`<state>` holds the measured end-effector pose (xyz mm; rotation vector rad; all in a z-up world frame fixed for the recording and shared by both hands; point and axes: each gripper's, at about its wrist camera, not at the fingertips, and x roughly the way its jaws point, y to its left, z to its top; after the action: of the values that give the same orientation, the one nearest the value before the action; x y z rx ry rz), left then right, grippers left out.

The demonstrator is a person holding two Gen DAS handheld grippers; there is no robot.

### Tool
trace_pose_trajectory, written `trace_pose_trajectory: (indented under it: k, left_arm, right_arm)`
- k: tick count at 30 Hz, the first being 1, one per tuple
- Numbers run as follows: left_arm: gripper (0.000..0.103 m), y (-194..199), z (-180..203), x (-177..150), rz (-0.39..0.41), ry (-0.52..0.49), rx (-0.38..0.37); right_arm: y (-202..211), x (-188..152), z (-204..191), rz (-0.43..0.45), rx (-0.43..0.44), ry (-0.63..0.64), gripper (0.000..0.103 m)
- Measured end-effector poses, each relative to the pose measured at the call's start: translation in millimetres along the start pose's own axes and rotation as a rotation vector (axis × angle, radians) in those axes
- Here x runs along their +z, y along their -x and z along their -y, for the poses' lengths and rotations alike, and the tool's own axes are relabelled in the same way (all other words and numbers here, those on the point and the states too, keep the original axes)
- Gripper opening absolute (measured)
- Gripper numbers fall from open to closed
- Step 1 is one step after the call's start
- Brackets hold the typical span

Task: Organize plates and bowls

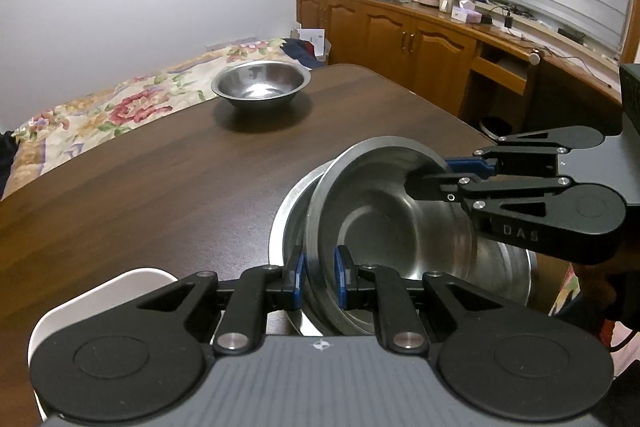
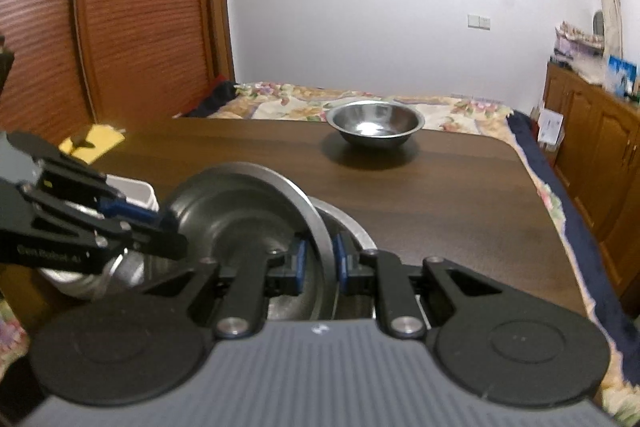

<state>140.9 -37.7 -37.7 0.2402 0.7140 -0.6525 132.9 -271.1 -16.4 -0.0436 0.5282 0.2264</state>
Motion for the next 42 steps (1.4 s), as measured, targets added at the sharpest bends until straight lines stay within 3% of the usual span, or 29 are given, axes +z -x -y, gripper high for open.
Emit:
trace_pose_trajectory:
  k: [17,20,29,36,42]
  left_arm:
    - [0.017,2,7,-5,0.018,0.047,0.025]
    - [0.022,6,5,-5,0.033,0.056,0.030]
    - [0.023,16,3,-3,0.077,0.079,0.030]
    - [0.037,20,3,2,0.119,0.089,0.031]
    - [0.046,21,1,6,0.142,0.096,0.034]
  right_arm:
    - [-6,-4,1,-0.008,0.019,0.008,0.021]
    - [-5,-4,2,-0.010,0.020,0.018,0.021]
    - [-8,-2,-1,-0.019,0.024,0.049,0.021]
    - [-9,-2,-3,-0.020,0.014,0.059,0.021]
    - [-3,-1,-1,0.001,0.018,0.036,0.029]
